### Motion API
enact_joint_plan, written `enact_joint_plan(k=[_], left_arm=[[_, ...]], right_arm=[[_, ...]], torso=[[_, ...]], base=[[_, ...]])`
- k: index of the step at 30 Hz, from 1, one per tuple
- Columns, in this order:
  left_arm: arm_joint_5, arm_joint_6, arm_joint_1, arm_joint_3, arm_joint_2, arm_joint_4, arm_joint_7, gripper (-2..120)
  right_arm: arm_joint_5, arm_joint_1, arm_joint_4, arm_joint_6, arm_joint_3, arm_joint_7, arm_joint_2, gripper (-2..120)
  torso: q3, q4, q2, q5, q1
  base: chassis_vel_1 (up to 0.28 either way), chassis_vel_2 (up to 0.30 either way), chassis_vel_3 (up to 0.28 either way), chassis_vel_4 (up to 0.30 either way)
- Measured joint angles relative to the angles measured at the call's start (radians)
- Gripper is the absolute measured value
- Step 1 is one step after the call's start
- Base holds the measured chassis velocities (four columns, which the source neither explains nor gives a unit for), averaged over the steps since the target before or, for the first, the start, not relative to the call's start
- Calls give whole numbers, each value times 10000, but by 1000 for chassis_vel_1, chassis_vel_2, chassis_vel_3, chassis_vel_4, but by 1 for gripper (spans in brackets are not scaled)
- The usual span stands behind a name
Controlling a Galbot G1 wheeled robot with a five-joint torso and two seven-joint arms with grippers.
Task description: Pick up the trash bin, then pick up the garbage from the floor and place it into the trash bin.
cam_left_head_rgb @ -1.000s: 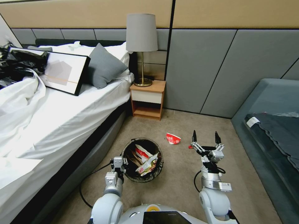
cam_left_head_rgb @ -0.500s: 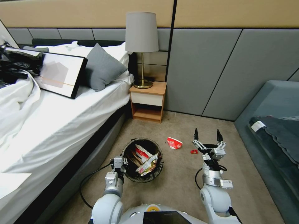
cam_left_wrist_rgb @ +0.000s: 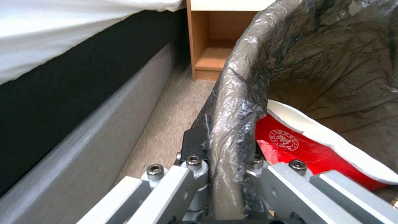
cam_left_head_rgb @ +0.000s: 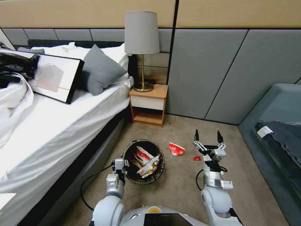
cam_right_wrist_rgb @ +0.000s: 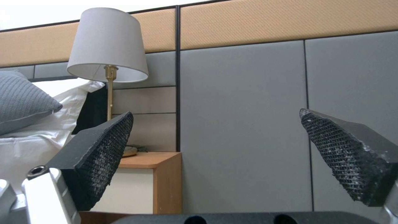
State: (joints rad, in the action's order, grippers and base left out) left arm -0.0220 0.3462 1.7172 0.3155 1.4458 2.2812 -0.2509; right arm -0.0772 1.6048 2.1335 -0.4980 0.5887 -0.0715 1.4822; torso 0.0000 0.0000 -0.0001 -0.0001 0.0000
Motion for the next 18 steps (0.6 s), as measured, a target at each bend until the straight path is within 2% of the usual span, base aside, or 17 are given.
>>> enact_joint_plan(k=[5,13,18], left_arm=[[0,-1,-6,-27,-4,0,3,2],[-4,-1,-14,-27,-42,0,6,2],[-10,-1,-16,-15,-51,7,6,2]], right_arm=[[-6,-36,-12,-44,-2,32,-9,100],[9,-336,-127,-181,133,152,-187,100],[-7,-719,-288,166,250,96,-507,100]], torso=[[0,0,0,1,0],[-1,0,0,1,-1],[-1,0,0,2,0]], base=[[-73,48,57,-57],[0,0,0,0],[0,0,0,0]])
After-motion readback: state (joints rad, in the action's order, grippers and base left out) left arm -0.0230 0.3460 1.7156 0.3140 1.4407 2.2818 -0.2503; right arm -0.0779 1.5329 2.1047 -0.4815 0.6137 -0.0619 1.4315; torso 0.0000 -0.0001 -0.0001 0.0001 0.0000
